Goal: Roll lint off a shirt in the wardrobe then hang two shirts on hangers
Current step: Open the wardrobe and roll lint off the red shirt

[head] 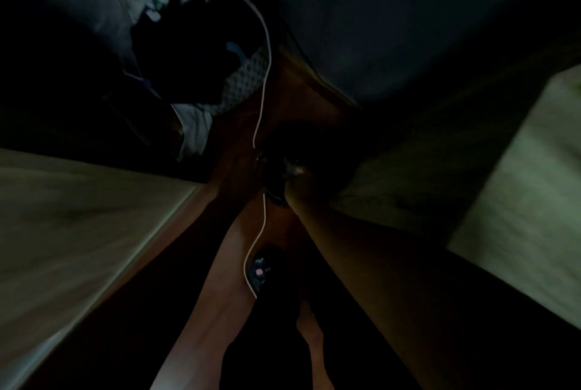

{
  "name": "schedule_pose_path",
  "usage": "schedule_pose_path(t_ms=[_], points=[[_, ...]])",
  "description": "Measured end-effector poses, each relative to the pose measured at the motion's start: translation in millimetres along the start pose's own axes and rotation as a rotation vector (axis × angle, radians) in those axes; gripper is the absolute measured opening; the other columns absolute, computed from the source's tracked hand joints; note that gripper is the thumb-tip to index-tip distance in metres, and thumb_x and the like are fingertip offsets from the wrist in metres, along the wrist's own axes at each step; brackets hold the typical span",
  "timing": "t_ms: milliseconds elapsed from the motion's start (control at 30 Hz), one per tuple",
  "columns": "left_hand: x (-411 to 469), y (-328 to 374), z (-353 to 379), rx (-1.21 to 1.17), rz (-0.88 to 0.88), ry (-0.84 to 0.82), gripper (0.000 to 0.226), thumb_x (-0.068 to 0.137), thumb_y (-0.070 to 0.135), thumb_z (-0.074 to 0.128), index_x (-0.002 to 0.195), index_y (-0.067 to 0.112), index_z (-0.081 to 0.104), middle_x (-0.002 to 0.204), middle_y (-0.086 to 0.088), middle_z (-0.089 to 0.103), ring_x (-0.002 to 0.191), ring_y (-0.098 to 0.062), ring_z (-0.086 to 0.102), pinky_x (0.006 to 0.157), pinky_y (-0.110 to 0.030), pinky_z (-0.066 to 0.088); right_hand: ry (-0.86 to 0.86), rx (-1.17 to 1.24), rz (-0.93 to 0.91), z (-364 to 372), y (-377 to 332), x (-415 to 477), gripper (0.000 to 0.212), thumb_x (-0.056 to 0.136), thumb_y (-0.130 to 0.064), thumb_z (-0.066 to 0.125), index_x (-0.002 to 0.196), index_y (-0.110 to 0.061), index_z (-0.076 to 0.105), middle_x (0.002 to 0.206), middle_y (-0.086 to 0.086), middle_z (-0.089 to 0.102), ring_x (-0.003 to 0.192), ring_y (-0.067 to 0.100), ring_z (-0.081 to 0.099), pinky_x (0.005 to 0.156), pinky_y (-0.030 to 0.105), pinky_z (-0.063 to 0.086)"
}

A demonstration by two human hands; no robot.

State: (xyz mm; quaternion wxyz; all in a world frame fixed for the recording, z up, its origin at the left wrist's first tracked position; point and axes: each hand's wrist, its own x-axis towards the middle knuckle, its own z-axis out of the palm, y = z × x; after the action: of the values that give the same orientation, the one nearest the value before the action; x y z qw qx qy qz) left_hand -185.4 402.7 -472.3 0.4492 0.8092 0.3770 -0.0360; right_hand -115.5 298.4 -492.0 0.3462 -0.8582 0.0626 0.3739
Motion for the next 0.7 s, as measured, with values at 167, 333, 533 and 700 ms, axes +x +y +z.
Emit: schedule_pose_path(t_ms=[167, 333, 533, 700], points=[[-55, 99, -69, 0.039, 0.113, 0.025, 0.059, 0.097, 0.047, 0.036, 0.118, 0.000, 0.065, 0.115, -0.020, 0.067, 0.107, -0.035, 0.063, 0.096, -0.041, 0.048, 0.026, 0.222, -0.048, -109, -80, -91, 0.035, 0.098, -0.010, 0.050, 0.133, -0.007, 0.054, 0.136, 0.014, 0.056, 0.126, 0.031, 0.053, 0.107, 0.044, 0.043], [-120, 228, -81, -0.050, 0.235, 0.099, 0.048, 0.094, 0.041, 0.043, 0.116, 0.005, 0.065, 0.113, -0.015, 0.068, 0.104, -0.029, 0.064, 0.093, -0.028, 0.048, 0.110, 0.317, -0.261, -244, -96, -175, 0.026, 0.093, -0.007, 0.052, 0.115, -0.018, 0.061, 0.116, 0.001, 0.064, 0.092, 0.016, 0.066, 0.078, 0.030, 0.055], [-199, 346, -5, -0.105, 0.317, 0.083, 0.034, 0.096, 0.024, 0.055, 0.122, 0.003, 0.064, 0.113, -0.011, 0.069, 0.098, -0.020, 0.064, 0.086, -0.020, 0.050, 0.297, 0.195, -0.477, -409, -27, -230, 0.036, 0.083, 0.012, 0.051, 0.107, -0.012, 0.063, 0.106, -0.002, 0.066, 0.092, 0.012, 0.062, 0.077, 0.016, 0.047], [-251, 404, 105, -0.110, 0.292, 0.060, 0.037, 0.095, 0.032, 0.054, 0.120, 0.007, 0.066, 0.113, -0.009, 0.068, 0.103, -0.022, 0.063, 0.089, -0.042, 0.052, 0.383, 0.034, -0.422, -516, 68, -225, 0.035, 0.078, 0.002, 0.051, 0.108, -0.012, 0.063, 0.109, 0.005, 0.062, 0.104, 0.022, 0.055, 0.085, 0.025, 0.037]])
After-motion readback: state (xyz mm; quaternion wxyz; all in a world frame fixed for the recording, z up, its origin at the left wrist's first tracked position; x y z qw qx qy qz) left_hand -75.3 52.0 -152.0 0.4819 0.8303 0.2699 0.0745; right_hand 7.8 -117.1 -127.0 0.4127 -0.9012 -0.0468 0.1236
